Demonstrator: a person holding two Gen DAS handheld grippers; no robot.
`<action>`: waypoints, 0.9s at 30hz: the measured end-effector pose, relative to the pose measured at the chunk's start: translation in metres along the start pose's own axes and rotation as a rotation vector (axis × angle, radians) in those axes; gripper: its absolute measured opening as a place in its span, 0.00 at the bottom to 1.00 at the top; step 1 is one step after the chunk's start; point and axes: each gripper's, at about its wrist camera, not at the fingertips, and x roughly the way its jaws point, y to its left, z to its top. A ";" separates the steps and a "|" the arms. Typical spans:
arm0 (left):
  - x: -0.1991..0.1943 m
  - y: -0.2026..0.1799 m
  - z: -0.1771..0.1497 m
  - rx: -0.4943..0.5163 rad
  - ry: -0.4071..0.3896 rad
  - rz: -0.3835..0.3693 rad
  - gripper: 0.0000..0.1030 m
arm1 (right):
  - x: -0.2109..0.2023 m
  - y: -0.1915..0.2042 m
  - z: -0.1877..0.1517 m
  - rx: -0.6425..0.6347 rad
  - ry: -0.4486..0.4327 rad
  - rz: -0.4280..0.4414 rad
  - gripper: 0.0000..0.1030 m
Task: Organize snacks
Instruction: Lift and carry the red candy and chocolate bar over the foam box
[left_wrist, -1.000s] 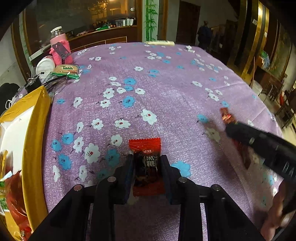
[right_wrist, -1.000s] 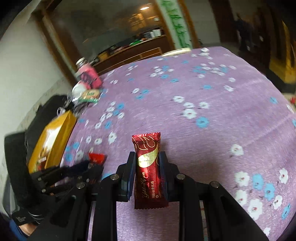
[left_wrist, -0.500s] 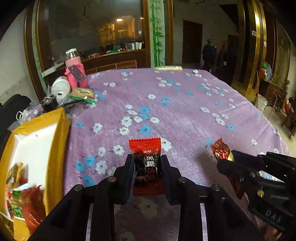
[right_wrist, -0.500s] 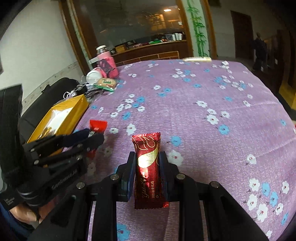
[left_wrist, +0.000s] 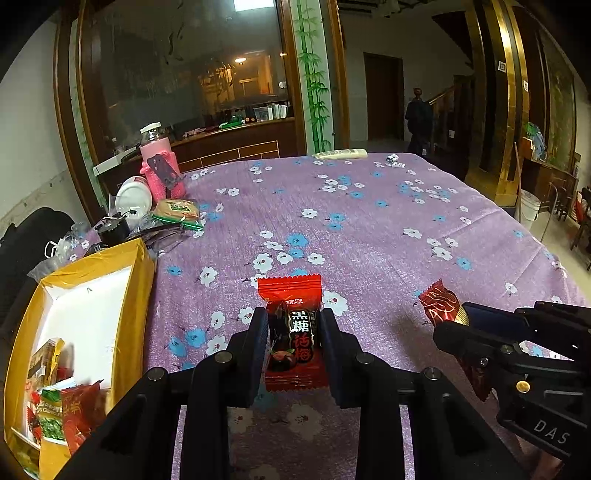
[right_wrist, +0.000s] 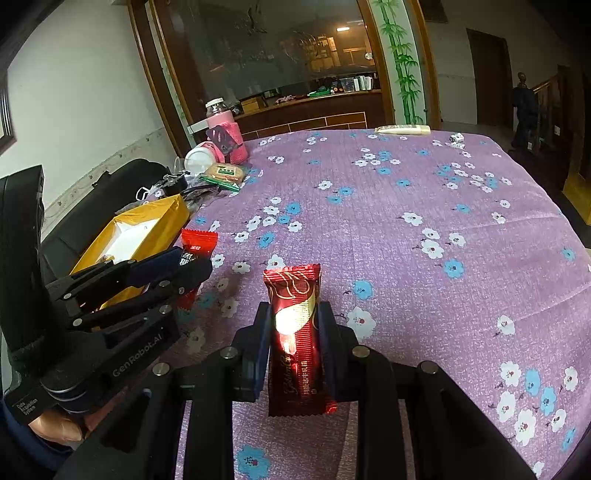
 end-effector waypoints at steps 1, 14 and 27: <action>0.000 0.000 0.000 0.001 -0.002 0.002 0.28 | -0.001 0.000 0.000 0.001 -0.001 0.001 0.23; -0.005 -0.001 0.000 0.007 -0.021 0.016 0.28 | -0.005 0.000 0.000 0.000 -0.017 0.015 0.23; -0.021 0.004 0.004 -0.014 -0.061 0.021 0.28 | -0.017 -0.003 0.003 0.083 -0.050 0.034 0.23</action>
